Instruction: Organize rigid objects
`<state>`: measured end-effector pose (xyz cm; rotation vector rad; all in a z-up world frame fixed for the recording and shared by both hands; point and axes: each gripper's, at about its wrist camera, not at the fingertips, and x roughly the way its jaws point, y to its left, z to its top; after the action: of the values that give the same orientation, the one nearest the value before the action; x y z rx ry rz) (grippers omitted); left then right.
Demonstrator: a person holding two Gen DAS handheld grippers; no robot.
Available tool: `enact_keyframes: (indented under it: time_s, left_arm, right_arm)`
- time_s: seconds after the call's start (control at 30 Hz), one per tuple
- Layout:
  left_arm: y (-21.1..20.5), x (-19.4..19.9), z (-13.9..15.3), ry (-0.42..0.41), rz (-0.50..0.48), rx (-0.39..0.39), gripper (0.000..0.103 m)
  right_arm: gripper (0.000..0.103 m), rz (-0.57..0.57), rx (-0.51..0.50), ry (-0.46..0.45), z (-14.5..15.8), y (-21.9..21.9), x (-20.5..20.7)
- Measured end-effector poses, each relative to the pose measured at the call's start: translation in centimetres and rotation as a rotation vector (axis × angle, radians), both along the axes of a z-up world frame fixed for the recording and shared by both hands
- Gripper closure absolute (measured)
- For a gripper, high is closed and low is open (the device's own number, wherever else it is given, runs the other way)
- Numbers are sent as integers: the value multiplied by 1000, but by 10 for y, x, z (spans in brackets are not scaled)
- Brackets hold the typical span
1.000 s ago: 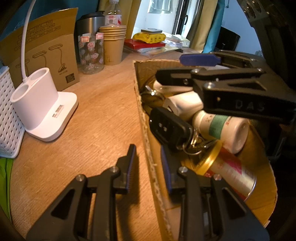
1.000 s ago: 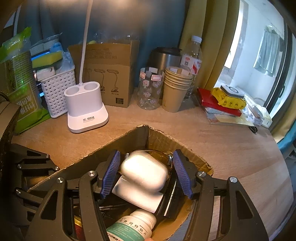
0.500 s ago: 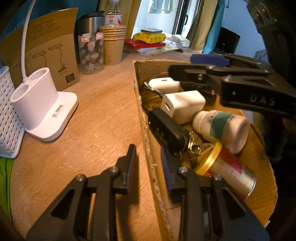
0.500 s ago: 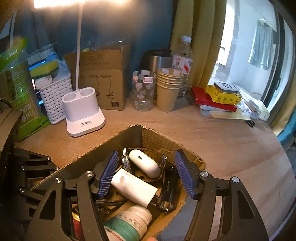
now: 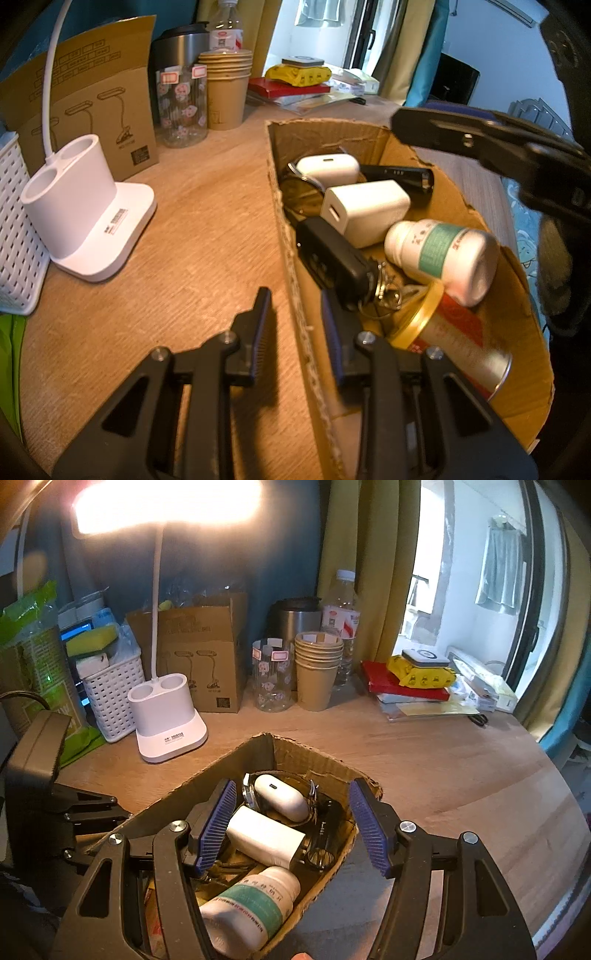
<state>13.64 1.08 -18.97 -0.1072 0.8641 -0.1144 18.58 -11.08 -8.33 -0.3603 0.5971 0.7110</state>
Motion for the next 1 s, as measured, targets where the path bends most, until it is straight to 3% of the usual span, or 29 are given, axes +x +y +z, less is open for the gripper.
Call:
enact_keyframes:
  time_s: [0.47, 0.6, 0.73, 0.83, 0.9, 1.0]
  left_arm:
    - [1, -2, 1, -7, 23, 13, 74]
    - [-2, -7, 7, -39, 34, 51, 73]
    - [6, -11, 16, -74, 79, 35, 72]
    - [9, -19, 30, -122, 104, 21, 62]
    - [10, -23, 39, -149, 106, 4, 50]
    - [5, -30, 51, -181, 99, 9, 50]
  right_arm:
    - [36, -109, 39, 10, 13, -34, -29]
    - [36, -154, 60, 11, 18, -48, -38]
    - [36, -207, 77, 8, 25, -62, -45]
    - [36, -241, 89, -4, 32, -72, -50]
    - [36, -264, 99, -14, 37, -79, -55]
    - [36, -282, 103, -26, 43, -85, -62]
